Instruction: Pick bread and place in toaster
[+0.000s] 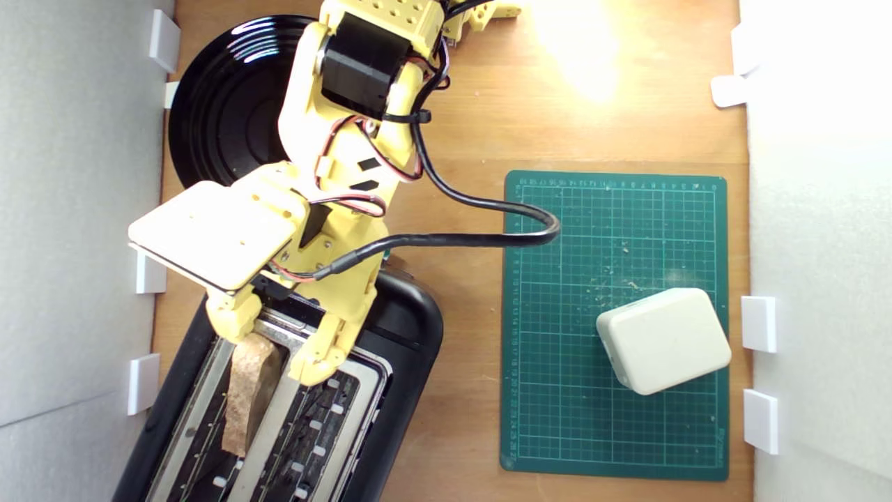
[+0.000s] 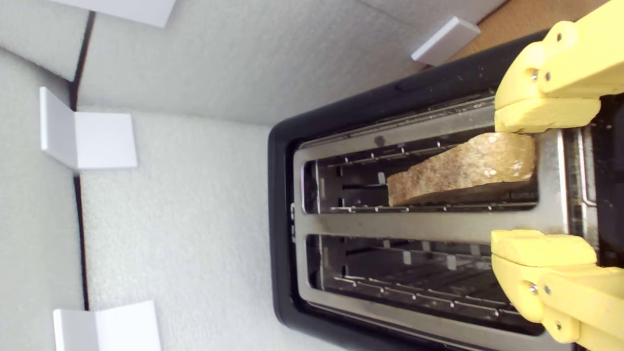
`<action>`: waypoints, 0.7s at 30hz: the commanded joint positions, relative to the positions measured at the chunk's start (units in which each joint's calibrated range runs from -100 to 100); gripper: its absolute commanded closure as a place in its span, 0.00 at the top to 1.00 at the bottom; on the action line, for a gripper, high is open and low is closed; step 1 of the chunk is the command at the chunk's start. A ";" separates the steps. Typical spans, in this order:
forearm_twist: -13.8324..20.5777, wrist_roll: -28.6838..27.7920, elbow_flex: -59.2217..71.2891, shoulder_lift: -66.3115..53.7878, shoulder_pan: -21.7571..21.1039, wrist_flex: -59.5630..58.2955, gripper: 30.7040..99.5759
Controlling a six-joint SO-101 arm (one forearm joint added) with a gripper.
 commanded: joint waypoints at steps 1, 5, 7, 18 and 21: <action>-1.62 -0.29 -1.21 -9.52 -0.89 -0.78 0.70; -1.98 -0.35 -0.67 -18.43 -0.89 -6.33 0.70; -2.16 -0.40 -0.58 -21.42 -0.89 -7.27 0.70; -6.06 -17.25 0.97 -33.40 -13.63 -7.10 0.69; -6.06 -22.53 0.97 -34.90 -17.33 -7.10 0.69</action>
